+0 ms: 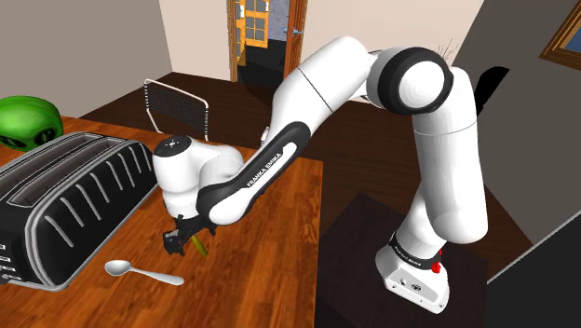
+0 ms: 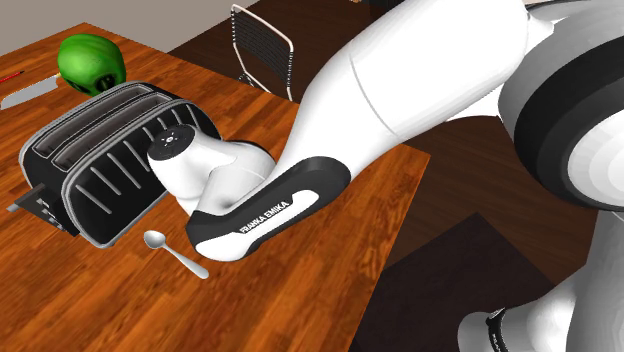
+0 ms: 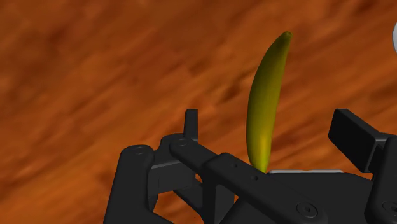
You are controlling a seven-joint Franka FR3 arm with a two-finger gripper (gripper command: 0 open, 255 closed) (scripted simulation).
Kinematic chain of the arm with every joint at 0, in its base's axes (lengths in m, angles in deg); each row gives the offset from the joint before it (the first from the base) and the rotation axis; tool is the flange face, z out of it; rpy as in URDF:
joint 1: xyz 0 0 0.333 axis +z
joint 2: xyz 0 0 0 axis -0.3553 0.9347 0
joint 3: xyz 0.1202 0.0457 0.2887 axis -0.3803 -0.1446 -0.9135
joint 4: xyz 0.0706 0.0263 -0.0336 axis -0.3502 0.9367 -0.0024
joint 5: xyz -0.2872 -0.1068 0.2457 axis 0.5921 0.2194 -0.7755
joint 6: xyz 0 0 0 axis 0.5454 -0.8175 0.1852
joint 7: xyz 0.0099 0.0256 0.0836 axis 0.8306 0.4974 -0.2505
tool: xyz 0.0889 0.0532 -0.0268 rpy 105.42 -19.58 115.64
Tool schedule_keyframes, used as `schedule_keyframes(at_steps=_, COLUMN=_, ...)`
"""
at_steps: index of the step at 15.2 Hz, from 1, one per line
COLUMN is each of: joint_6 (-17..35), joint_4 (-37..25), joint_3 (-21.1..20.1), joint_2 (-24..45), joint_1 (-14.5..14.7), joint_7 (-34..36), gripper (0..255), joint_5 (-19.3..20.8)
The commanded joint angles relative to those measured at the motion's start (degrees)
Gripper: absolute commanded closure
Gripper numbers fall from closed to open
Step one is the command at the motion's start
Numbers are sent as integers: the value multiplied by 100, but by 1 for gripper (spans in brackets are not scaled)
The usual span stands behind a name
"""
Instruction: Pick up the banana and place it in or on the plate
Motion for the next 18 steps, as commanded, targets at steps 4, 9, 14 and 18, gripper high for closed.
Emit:
schedule_keyframes(at_steps=4, joint_6=16, joint_4=4, joint_3=5, joint_2=10, joint_1=4, joint_7=6, gripper=0, joint_5=8)
schedule_keyframes(at_steps=9, joint_6=15, joint_4=4, joint_3=5, joint_2=10, joint_1=4, joint_7=6, gripper=255, joint_5=8)
schedule_keyframes(at_steps=14, joint_6=15, joint_4=4, joint_3=5, joint_2=10, joint_1=4, joint_7=6, gripper=255, joint_5=8)
schedule_keyframes(at_steps=18, joint_6=-90, joint_4=-3, joint_3=-41, joint_2=-96, joint_1=-29, joint_7=-38, gripper=255, joint_5=-58)
